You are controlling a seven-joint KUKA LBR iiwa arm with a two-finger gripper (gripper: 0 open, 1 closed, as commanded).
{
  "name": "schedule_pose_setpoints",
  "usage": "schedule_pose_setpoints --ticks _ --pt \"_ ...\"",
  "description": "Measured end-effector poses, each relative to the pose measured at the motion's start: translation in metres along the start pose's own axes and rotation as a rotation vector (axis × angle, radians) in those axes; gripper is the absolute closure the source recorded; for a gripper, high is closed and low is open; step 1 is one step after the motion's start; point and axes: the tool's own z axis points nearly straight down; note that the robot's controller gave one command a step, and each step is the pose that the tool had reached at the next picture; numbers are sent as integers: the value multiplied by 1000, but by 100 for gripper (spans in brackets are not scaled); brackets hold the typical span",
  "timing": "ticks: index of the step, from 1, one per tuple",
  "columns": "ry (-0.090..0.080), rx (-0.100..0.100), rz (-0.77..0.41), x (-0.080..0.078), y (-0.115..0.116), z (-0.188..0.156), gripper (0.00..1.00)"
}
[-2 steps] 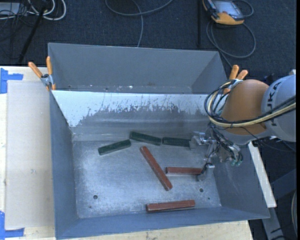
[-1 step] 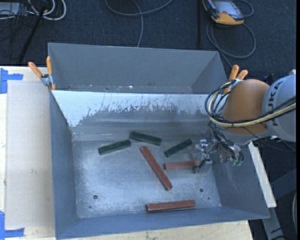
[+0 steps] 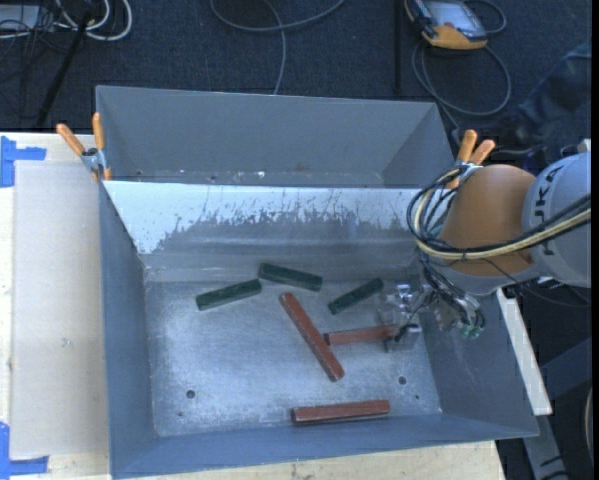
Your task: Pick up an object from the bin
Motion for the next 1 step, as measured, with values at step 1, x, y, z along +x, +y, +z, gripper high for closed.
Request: schedule_pose_setpoints --ticks 1 --pt "-8 2 -12 22 4 -153 100"
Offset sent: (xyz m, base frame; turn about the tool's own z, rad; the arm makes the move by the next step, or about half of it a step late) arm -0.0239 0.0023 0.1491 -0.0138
